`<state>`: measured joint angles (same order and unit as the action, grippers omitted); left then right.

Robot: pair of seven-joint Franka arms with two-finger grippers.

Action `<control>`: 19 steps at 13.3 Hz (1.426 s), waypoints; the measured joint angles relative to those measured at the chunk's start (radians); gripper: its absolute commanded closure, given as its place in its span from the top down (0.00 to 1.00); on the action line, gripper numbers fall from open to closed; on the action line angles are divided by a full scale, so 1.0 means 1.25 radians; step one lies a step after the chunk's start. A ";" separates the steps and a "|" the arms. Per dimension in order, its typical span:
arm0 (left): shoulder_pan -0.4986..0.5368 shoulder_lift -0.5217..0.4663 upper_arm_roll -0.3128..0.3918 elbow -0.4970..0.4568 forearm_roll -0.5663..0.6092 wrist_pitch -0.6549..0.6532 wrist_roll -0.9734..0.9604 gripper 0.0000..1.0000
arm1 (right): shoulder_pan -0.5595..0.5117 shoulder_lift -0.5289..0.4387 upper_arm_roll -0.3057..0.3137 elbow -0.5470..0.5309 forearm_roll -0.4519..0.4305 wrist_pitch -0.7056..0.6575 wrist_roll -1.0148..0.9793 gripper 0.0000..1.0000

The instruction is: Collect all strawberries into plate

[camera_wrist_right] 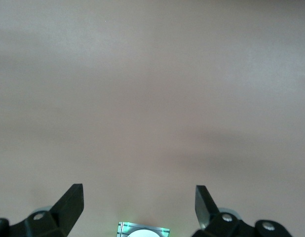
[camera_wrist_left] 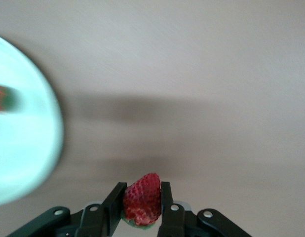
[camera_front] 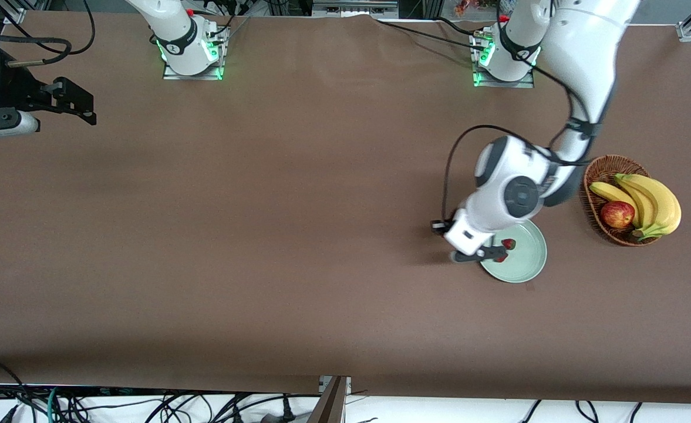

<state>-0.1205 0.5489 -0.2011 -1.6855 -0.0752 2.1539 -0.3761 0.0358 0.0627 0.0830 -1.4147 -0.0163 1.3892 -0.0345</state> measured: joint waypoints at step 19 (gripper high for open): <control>0.208 -0.264 0.003 0.069 0.047 -0.303 0.242 1.00 | 0.001 0.003 0.002 0.000 0.003 -0.016 0.037 1.00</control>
<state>0.1392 0.2185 -0.1978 -1.5987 -0.0162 1.7754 -0.0732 0.0372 0.0661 0.0856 -1.4152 -0.0127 1.3691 0.0121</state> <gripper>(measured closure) 0.000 0.000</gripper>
